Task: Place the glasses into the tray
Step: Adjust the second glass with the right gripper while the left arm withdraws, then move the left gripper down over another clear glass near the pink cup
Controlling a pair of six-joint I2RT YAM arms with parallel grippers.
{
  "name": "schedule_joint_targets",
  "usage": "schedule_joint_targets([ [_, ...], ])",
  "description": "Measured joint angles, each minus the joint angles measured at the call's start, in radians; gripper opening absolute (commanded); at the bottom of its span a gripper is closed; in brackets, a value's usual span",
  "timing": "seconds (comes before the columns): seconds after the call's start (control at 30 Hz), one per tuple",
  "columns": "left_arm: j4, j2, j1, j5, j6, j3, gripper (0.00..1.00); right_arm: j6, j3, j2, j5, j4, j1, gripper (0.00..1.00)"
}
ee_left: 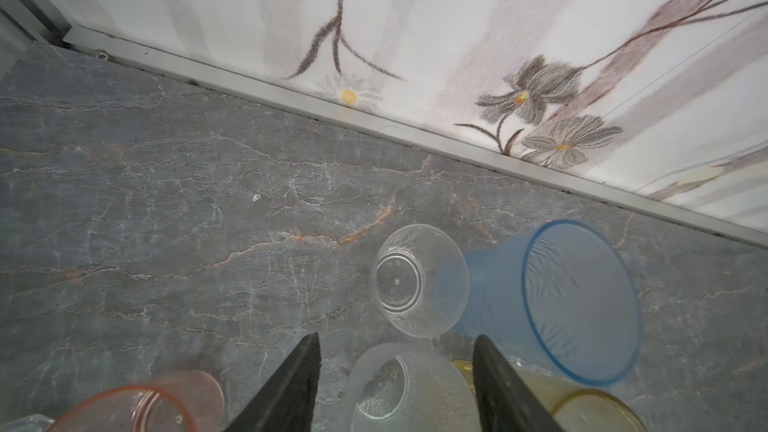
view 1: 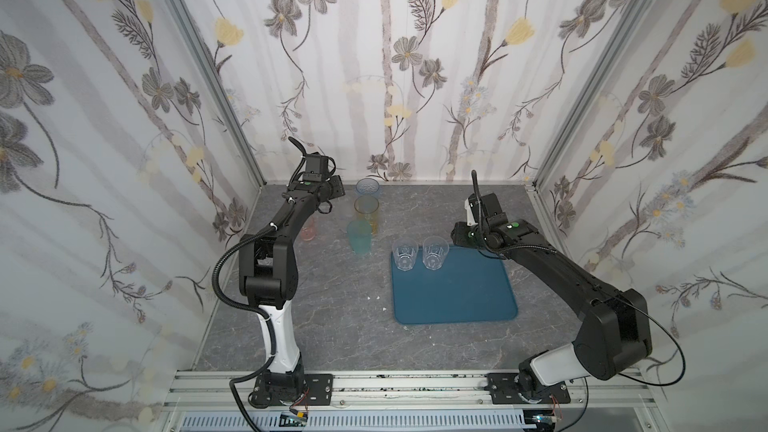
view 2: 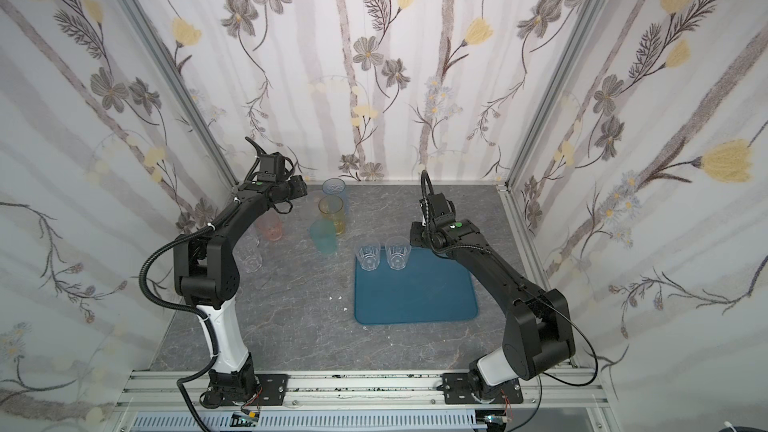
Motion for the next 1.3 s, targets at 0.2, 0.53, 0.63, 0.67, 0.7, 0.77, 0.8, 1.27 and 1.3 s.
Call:
schedule_joint_targets([
  [0.2, -0.056, 0.187, 0.022, 0.013, 0.068, 0.182, 0.58, -0.010, 0.000, 0.008, 0.003, 0.000, -0.008, 0.45],
  [0.53, -0.114, 0.408, 0.025, 0.052, 0.101, 0.412, 0.49, -0.010, 0.008, 0.047, 0.008, -0.005, -0.010, 0.45],
  [0.63, -0.121, 0.443, 0.024, 0.052, 0.101, 0.443, 0.43, -0.010, 0.021, 0.061, 0.010, -0.005, -0.010, 0.45],
  [0.67, -0.121, 0.451, 0.024, 0.052, 0.101, 0.448, 0.42, -0.010, 0.027, 0.065, 0.011, -0.005, -0.010, 0.45],
  [0.7, -0.121, 0.457, 0.024, 0.052, 0.101, 0.451, 0.40, -0.010, 0.031, 0.069, 0.011, -0.004, -0.010, 0.45],
  [0.77, -0.123, 0.465, 0.023, 0.056, 0.101, 0.451, 0.36, -0.010, 0.038, 0.074, 0.011, -0.005, -0.010, 0.45],
  [0.8, -0.123, 0.466, 0.023, 0.055, 0.101, 0.451, 0.34, -0.010, 0.041, 0.076, 0.014, -0.005, -0.010, 0.45],
  [1.27, -0.131, 0.378, 0.018, 0.044, 0.108, 0.394, 0.02, -0.021, 0.048, 0.086, 0.022, -0.008, -0.010, 0.44],
  [1.3, -0.131, 0.362, 0.018, 0.036, 0.111, 0.380, 0.02, -0.021, 0.047, 0.086, 0.022, -0.008, -0.010, 0.44],
])
